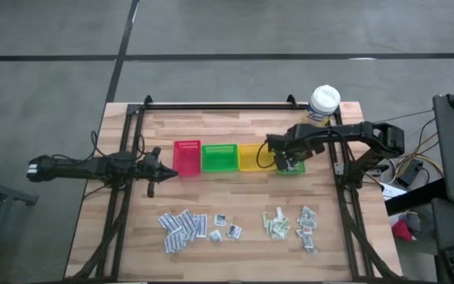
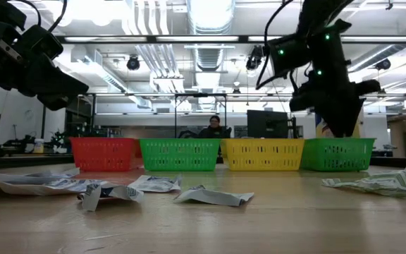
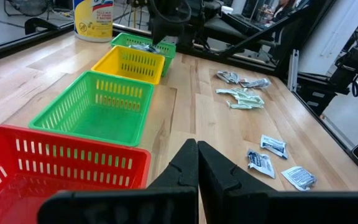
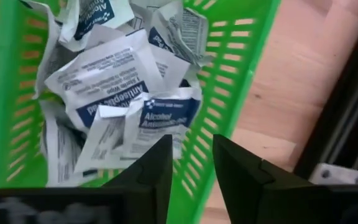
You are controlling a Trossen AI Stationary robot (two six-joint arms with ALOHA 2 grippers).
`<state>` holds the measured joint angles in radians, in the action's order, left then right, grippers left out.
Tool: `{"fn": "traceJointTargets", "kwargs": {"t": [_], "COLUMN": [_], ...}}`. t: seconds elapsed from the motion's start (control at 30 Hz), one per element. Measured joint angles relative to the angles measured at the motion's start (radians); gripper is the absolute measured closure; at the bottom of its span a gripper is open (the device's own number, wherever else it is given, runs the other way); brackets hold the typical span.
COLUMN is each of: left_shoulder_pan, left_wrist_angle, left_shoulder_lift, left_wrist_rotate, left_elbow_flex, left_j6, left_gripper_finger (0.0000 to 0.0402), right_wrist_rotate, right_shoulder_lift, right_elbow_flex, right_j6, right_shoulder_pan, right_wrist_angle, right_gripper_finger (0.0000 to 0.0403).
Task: Pick & Place First Aid Supplies
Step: Put the blue alcohol pad into the right green bin
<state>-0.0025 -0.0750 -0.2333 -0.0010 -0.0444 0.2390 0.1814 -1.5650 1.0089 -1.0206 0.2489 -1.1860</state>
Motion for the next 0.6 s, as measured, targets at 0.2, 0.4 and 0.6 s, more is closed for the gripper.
{"fn": "traceJointTargets", "kwargs": {"t": [0.2,0.4,0.6], "left_shoulder_pan": [0.000,0.000,0.000], "left_wrist_angle": [0.000,0.000,0.000], "left_shoulder_lift": [0.000,0.000,0.000], "left_wrist_rotate": [0.000,0.000,0.000], "left_elbow_flex": [0.000,0.000,0.000], "left_j6": [0.000,-0.006,-0.008], "left_gripper_finger": [0.0401,0.0401,0.0401], "right_wrist_rotate": [-0.001,0.000,0.001], "right_shoulder_lift": [0.001,0.001,0.001], "right_elbow_flex": [0.099,0.204,0.265], "right_j6": [-0.030,-0.008,0.049], "right_shoulder_pan": [-0.024,-0.136,-0.288], "right_wrist_angle": [-0.071,-0.036,0.080], "right_gripper_finger": [0.0285,0.0295,0.0307]}}
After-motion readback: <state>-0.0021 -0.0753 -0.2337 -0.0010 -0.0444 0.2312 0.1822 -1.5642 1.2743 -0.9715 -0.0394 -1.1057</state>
